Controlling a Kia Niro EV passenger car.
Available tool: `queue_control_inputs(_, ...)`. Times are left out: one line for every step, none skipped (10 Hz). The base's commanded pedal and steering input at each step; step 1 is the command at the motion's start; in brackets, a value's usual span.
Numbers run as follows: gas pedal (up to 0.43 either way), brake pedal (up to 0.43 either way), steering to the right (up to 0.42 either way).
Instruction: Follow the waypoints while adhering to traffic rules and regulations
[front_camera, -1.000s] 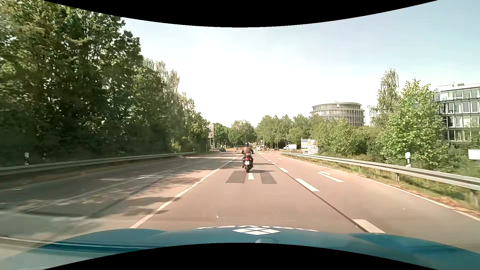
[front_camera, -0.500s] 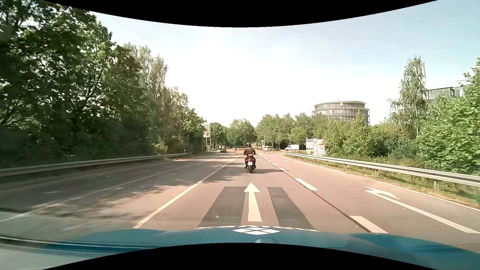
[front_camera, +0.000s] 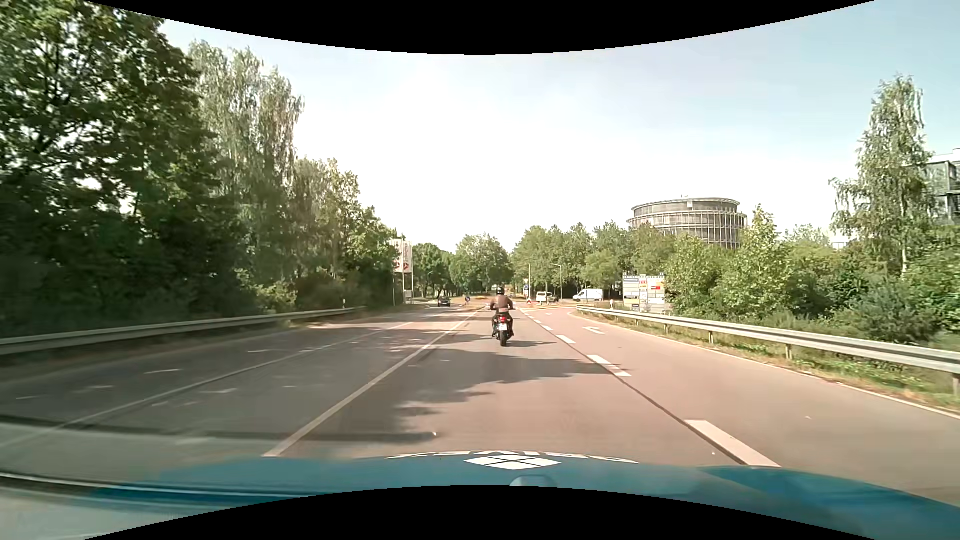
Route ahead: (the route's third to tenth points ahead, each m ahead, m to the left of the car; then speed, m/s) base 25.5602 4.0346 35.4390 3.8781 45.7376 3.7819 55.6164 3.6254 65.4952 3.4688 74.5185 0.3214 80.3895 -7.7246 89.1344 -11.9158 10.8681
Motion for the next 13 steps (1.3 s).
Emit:
queue_control_inputs(0.000, 0.159, 0.001)
queue_control_inputs(0.000, 0.159, 0.001)
queue_control_inputs(0.000, 0.152, 0.001)
queue_control_inputs(0.000, 0.152, 0.001)
queue_control_inputs(0.000, 0.146, 0.001)
queue_control_inputs(0.000, 0.146, 0.001)
queue_control_inputs(0.000, 0.146, 0.001)
queue_control_inputs(0.000, 0.146, 0.001)
queue_control_inputs(0.000, 0.140, 0.001)
queue_control_inputs(0.000, 0.128, 0.001)
queue_control_inputs(0.000, 0.116, 0.001)
queue_control_inputs(0.000, 0.110, 0.001)
queue_control_inputs(0.000, 0.110, 0.001)
